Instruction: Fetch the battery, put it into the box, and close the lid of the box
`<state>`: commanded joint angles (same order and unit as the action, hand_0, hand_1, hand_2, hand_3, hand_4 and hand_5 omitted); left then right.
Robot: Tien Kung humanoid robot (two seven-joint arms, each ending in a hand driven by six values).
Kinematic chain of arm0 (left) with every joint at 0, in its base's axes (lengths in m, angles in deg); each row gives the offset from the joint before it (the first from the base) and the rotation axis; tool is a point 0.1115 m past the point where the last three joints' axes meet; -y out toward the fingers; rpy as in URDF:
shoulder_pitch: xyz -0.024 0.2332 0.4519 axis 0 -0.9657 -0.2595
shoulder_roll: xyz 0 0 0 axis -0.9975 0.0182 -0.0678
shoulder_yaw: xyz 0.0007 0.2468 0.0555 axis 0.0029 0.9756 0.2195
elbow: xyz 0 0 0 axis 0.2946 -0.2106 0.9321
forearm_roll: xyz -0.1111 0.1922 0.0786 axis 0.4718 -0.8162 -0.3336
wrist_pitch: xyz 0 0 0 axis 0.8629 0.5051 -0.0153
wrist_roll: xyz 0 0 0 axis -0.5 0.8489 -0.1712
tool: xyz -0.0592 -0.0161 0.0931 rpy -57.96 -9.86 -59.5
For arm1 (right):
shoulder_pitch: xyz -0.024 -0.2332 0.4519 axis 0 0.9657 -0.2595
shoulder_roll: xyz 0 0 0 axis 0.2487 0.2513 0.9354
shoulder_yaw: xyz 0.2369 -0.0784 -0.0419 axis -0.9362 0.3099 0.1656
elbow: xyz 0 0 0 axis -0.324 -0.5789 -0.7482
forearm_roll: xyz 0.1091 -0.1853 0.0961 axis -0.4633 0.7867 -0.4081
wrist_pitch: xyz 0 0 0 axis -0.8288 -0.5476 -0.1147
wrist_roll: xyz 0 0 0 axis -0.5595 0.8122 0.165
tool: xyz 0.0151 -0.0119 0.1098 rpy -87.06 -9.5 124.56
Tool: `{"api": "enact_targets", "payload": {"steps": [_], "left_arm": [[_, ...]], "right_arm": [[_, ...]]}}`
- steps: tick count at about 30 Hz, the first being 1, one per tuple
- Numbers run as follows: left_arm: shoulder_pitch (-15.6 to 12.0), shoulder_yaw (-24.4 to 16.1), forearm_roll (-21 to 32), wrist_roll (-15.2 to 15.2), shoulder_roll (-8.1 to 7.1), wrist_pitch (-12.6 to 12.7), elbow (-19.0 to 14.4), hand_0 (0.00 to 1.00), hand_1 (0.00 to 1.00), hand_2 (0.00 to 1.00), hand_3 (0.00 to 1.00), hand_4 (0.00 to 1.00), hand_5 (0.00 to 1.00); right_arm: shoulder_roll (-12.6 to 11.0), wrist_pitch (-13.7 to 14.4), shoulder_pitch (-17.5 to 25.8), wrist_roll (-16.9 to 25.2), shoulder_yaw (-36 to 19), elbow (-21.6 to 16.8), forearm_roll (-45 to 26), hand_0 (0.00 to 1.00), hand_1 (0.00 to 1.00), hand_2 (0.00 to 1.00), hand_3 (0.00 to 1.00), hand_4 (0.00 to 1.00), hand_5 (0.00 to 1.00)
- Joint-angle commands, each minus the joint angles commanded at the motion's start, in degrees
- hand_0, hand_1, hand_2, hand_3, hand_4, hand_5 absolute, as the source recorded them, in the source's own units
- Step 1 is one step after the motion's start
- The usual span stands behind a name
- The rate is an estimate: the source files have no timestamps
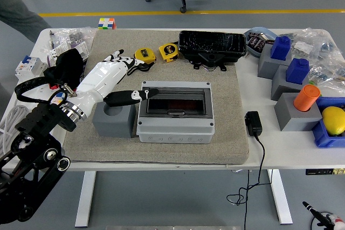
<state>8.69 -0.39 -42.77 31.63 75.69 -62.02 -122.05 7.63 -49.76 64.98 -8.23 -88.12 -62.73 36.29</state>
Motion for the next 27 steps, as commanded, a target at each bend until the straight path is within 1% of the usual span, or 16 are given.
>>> {"api": "enact_targets", "payload": {"steps": [3, 4, 5, 6, 8, 10, 11, 12, 16, 17, 22, 23, 26, 27], "left_arm": [[0.4, -3.2, 5.9, 3.5, 1.21, 1.1, 2.2, 0.947, 0.905, 0.844, 0.802, 0.998, 0.998], [0.5, -3.9, 8.1, 5.5, 1.52, 2.1, 3.1, 0.947, 0.905, 0.844, 0.802, 0.998, 0.998], [0.5, -4.6, 10.7, 8.1, 1.79, 3.5, 3.8, 0.929, 0.940, 0.876, 0.840, 0.998, 0.998], [0.4, -5.1, 12.9, 10.3, 2.06, 4.9, 4.3, 0.929, 0.940, 0.876, 0.840, 0.998, 0.998], [0.1, -6.2, 18.1, 15.3, 2.79, 6.5, 4.9, 0.929, 0.940, 0.876, 0.840, 0.998, 0.998], [-0.1, -7.2, 23.0, 18.8, 3.34, 6.6, 5.2, 0.929, 0.940, 0.876, 0.840, 0.998, 0.998], [-0.1, -8.0, 25.2, 19.9, 3.65, 6.1, 5.5, 0.944, 0.969, 0.908, 0.851, 0.998, 0.998], [-0.1, -8.6, 27.5, 20.6, 3.86, 5.5, 5.8, 0.944, 0.969, 0.908, 0.851, 0.998, 0.998], [-0.1, -10.7, 37.5, 21.4, 3.82, 3.3, 7.3, 0.944, 0.969, 0.908, 0.851, 0.998, 0.998], [-0.2, -11.1, 39.7, 21.4, 3.70, 2.7, 7.7, 0.954, 0.987, 0.934, 0.878, 0.998, 0.998], [-0.5, -12.1, 51.7, 21.1, 3.09, -0.2, 10.2, 0.954, 0.987, 0.934, 0.878, 0.998, 0.998], [-0.6, -12.2, 54.3, 20.8, 2.93, -0.8, 10.8, 0.976, 0.998, 0.998, 0.972, 0.998, 0.998], [-0.8, -12.3, 61.7, 20.1, 2.74, -3.0, 12.2, 0.976, 0.998, 0.998, 0.972, 0.998, 0.998], [-0.8, -12.2, 63.1, 20.0, 2.70, -3.4, 12.5, 0.976, 0.998, 0.998, 0.972, 0.998, 0.998]], "right_arm": [[0.1, 0.1, 0.0, 0.0, 0.1, 0.0, -0.1, 0.891, 0.862, 0.806, 0.846, 0.998, 0.998], [0.1, 0.1, 0.0, 0.0, 0.1, 0.0, -0.1, 0.891, 0.862, 0.806, 0.846, 0.998, 0.998], [0.1, 0.0, 0.0, 0.0, 0.1, 0.0, -0.1, 0.890, 0.863, 0.806, 0.846, 0.998, 0.998], [0.1, 0.0, -0.1, 0.0, 0.1, 0.0, -0.1, 0.890, 0.863, 0.806, 0.846, 0.998, 0.998], [0.1, 0.0, -0.1, 0.0, 0.3, 0.0, -0.1, 0.890, 0.863, 0.806, 0.846, 0.998, 0.998], [0.2, 0.0, -0.2, 0.0, 0.4, 0.0, -0.1, 0.890, 0.863, 0.806, 0.846, 0.998, 0.998], [0.2, 0.0, -0.2, -0.1, 0.3, 0.0, 0.0, 0.891, 0.863, 0.807, 0.847, 0.998, 0.998], [0.2, 0.0, -0.1, -0.1, 0.3, 0.0, 0.1, 0.891, 0.863, 0.807, 0.847, 0.998, 0.998], [0.2, -0.1, -0.1, -0.2, 0.2, 0.0, 0.3, 0.891, 0.863, 0.807, 0.847, 0.998, 0.998], [0.2, -0.1, -0.1, -0.2, 0.3, 0.0, 0.3, 0.890, 0.863, 0.806, 0.846, 0.998, 0.998], [0.3, -0.1, 0.0, -0.1, 0.4, 0.0, 0.3, 0.890, 0.863, 0.806, 0.846, 0.998, 0.998], [0.3, -0.1, 0.0, -0.1, 0.5, 0.0, 0.3, 0.891, 0.863, 0.806, 0.846, 0.998, 0.998], [0.4, -0.1, 0.0, -0.1, 0.7, 0.0, 0.1, 0.891, 0.863, 0.806, 0.846, 0.998, 0.998], [0.4, -0.1, 0.0, -0.1, 0.7, 0.0, 0.1, 0.891, 0.863, 0.806, 0.846, 0.998, 0.998]]}}
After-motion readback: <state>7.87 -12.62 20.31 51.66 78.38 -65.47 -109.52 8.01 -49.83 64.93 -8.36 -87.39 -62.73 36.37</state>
